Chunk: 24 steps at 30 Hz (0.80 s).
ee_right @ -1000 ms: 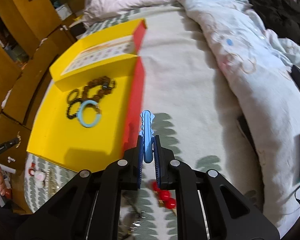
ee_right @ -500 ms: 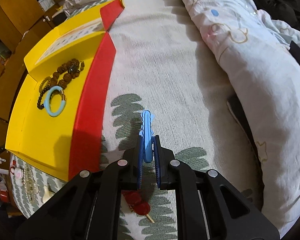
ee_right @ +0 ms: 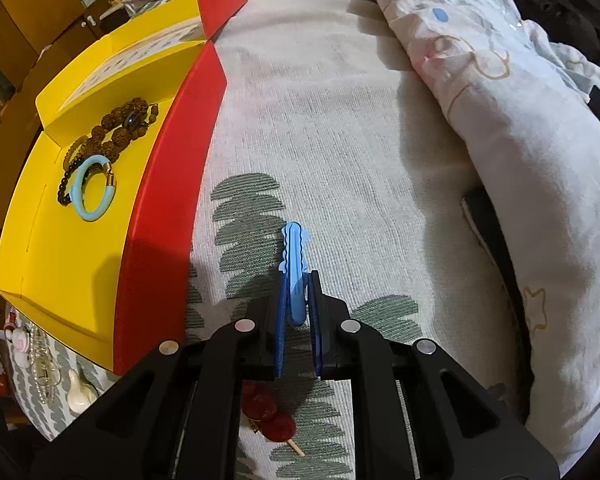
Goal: Organize jewelry
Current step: 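Carry the brooch and blue clip out of the box onto the bedspread, then open both tools and move them back over the bracelets in the box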
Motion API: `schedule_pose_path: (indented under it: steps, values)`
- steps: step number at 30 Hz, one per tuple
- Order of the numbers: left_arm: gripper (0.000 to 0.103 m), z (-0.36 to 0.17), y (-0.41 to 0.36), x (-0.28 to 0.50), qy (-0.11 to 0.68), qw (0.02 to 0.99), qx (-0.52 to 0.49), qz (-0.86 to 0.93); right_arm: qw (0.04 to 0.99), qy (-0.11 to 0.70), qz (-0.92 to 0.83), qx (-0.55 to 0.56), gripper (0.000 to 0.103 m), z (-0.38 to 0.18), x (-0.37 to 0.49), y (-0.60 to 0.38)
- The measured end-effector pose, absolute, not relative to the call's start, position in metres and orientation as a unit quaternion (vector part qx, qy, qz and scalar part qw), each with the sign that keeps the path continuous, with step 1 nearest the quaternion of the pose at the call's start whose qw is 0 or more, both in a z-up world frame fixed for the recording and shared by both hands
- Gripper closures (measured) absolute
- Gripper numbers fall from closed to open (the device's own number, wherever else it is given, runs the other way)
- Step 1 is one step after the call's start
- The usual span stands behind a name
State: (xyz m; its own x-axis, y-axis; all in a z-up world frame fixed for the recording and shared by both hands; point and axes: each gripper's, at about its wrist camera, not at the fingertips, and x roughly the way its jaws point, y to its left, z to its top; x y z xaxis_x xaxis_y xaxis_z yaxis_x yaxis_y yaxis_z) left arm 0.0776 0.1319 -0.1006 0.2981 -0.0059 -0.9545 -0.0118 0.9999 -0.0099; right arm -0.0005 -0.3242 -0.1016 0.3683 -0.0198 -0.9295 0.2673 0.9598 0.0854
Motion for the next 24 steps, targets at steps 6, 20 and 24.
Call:
schedule_pose_path:
  steps: [6, 20, 24]
  values:
    - [0.085, -0.099, 0.136, 0.078, 0.594, 0.804, -0.022, 0.002, 0.822, 0.551, -0.091, 0.113, 0.084, -0.096, -0.003, -0.324]
    - [0.064, -0.067, 0.119, 0.069, 0.557, 0.830, -0.021, -0.013, 0.845, 0.516, -0.082, 0.112, 0.083, -0.070, -0.002, -0.311]
    - [0.053, -0.053, 0.108, 0.066, 0.539, 0.842, -0.025, -0.032, 0.856, 0.498, -0.073, 0.116, 0.083, -0.061, -0.002, -0.307]
